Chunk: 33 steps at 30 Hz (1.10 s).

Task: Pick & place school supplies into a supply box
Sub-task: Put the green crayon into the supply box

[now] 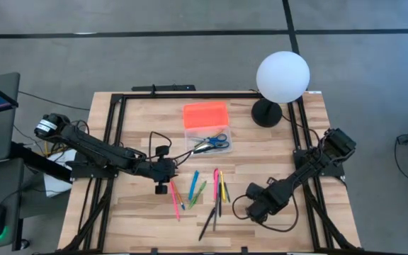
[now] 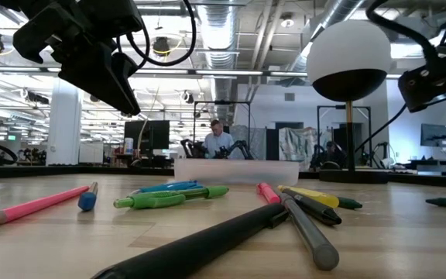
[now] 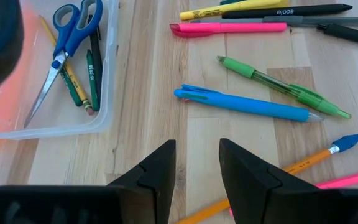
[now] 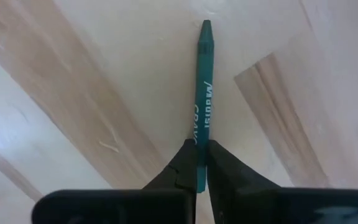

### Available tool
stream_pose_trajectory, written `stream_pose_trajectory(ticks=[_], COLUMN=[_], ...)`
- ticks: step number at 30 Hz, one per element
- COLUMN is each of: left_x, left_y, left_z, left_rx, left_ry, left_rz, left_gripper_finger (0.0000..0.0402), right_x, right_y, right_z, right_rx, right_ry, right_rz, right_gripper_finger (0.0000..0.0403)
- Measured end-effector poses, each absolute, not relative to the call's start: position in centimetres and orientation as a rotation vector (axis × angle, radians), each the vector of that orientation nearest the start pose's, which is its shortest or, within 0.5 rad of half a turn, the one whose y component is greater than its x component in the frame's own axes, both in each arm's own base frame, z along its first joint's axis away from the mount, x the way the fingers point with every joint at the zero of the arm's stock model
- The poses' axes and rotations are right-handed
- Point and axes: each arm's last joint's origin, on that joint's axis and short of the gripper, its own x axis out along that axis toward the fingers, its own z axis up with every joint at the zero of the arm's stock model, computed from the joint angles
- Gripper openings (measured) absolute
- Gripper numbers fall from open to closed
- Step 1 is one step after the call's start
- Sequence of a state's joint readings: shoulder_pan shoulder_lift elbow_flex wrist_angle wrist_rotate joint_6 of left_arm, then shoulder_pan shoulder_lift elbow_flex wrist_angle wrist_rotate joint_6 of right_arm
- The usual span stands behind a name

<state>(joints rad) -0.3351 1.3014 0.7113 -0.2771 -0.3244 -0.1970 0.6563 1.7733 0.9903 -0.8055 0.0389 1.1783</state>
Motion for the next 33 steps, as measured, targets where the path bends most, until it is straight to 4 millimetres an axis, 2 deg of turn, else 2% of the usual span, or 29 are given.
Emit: stream_pose_trajectory(ticks=[6,11,24,33], left_x=[23.8,23.8,23.7,23.4], left_y=[-7.3,-7.3,-7.3,-7.2], left_z=[19.9,19.9,19.9,19.6], left_rx=[0.087,0.085,0.086,0.067], left_ry=[0.814,0.813,0.816,0.858], left_rz=[0.074,0.075,0.075,0.095], left_gripper_finger=[0.0119,0.0119,0.0119,0.0119], right_x=[22.9,23.2,23.7,25.6], right_y=[17.3,17.1,16.7,16.7], right_z=[13.5,13.4,13.6,15.4], right_rx=[0.264,0.167,0.031,-0.125], right_ry=[1.478,1.415,1.321,1.177], right_rz=[-0.387,-0.390,-0.370,-0.362], right_gripper_finger=[0.0013,0.0005,0.0003,0.0003])
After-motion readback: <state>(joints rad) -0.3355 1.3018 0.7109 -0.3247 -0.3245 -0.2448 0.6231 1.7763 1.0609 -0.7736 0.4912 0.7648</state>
